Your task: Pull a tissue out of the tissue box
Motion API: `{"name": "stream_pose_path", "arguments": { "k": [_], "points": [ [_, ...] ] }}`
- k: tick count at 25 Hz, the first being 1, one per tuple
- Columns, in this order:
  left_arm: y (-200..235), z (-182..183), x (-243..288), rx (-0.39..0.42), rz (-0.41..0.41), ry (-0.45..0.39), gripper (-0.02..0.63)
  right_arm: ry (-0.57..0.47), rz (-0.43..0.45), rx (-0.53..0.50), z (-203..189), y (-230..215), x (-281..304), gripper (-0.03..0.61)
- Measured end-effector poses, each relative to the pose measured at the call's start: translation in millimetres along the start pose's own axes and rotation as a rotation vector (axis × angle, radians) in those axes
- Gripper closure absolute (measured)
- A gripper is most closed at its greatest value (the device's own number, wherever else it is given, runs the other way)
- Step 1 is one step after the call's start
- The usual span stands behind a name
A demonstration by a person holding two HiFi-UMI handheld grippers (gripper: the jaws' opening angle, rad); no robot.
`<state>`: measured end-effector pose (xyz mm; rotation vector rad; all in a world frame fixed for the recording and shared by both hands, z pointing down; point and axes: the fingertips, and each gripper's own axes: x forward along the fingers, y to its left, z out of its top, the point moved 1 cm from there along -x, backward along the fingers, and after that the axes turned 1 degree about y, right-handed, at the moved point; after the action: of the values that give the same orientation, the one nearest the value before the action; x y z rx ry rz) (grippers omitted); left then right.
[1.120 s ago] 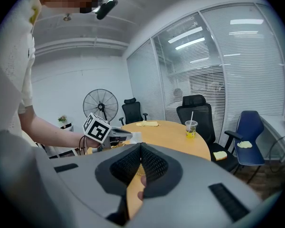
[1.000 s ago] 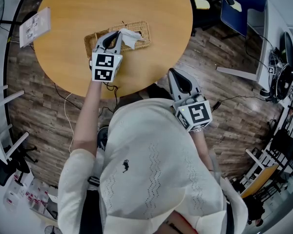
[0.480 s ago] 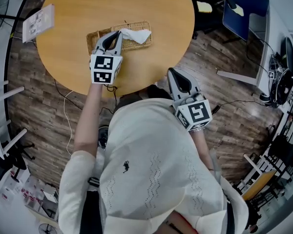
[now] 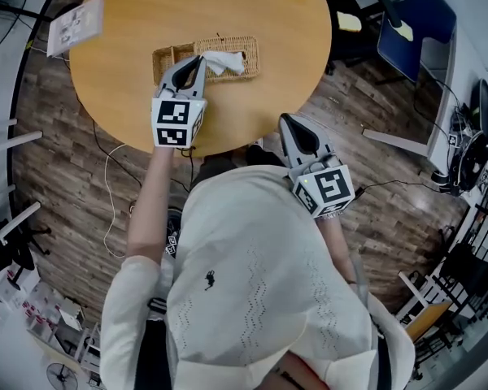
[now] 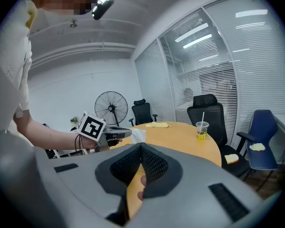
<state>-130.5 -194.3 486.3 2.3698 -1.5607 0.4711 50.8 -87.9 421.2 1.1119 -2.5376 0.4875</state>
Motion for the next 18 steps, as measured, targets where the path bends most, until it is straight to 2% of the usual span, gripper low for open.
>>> {"name": "stream_pose_path", "arguments": {
  "k": [18],
  "points": [
    [-6,6,-68,-0.077,0.157,-0.078,0.6,-0.011,0.158,-0.036,0,12,-7,0.577]
  ]
}}
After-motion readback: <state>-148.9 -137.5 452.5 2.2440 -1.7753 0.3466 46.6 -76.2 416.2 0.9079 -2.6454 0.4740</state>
